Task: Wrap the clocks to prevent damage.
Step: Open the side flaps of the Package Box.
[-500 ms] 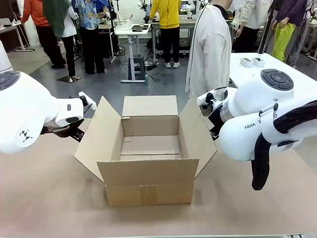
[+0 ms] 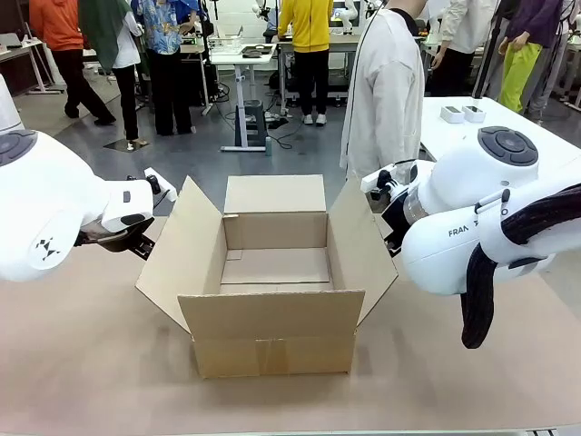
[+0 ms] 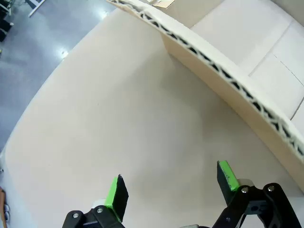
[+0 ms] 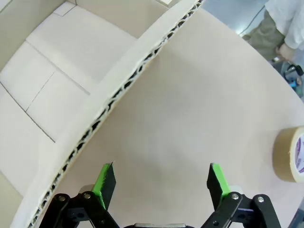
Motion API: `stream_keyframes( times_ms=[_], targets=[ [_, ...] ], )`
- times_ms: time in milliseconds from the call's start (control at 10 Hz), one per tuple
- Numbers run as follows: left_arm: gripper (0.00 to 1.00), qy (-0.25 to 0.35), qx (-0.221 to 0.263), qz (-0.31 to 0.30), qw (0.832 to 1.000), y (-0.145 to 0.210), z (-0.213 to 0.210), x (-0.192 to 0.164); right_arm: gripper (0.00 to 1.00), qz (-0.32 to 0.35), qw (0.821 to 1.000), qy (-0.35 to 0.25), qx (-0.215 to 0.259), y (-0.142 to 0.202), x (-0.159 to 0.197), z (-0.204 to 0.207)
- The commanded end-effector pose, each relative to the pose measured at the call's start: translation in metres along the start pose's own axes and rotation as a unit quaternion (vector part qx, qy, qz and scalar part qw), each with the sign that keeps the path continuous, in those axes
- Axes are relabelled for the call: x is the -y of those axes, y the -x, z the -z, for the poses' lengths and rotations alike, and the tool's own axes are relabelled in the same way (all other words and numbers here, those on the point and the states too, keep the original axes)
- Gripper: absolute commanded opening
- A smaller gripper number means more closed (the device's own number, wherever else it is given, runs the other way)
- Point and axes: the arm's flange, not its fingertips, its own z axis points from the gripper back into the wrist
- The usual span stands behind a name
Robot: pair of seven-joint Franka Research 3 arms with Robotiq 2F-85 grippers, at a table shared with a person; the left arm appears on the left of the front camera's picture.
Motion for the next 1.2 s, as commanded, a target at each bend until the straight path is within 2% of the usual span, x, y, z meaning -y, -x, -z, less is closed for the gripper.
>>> stream_keyframes(
  times_ms=[0,800,900,1000,1100],
  targets=[
    [1.00,0.000,0.000,0.000,1.000,0.000,0.000,0.000,1.00,0.000,1.000,0.000,0.000,0.000,0.000,0.000],
    [1.00,0.000,0.000,0.000,1.000,0.000,0.000,0.000,1.00,0.000,1.000,0.000,0.000,0.000,0.000,0.000],
    [1.00,-0.015,-0.016,0.016,1.000,-0.007,-0.024,-0.027,1.00,-0.027,0.999,0.024,-0.019,-0.012,0.019,-0.030],
    [1.00,0.001,-0.021,0.013,1.000,-0.006,-0.043,-0.047,1.00,-0.001,1.000,0.016,-0.020,-0.021,0.044,-0.063],
    [1.00,0.049,-0.008,0.032,0.998,-0.011,-0.071,-0.062,1.00,-0.004,0.999,0.023,-0.022,-0.029,0.052,-0.102]
  ],
)
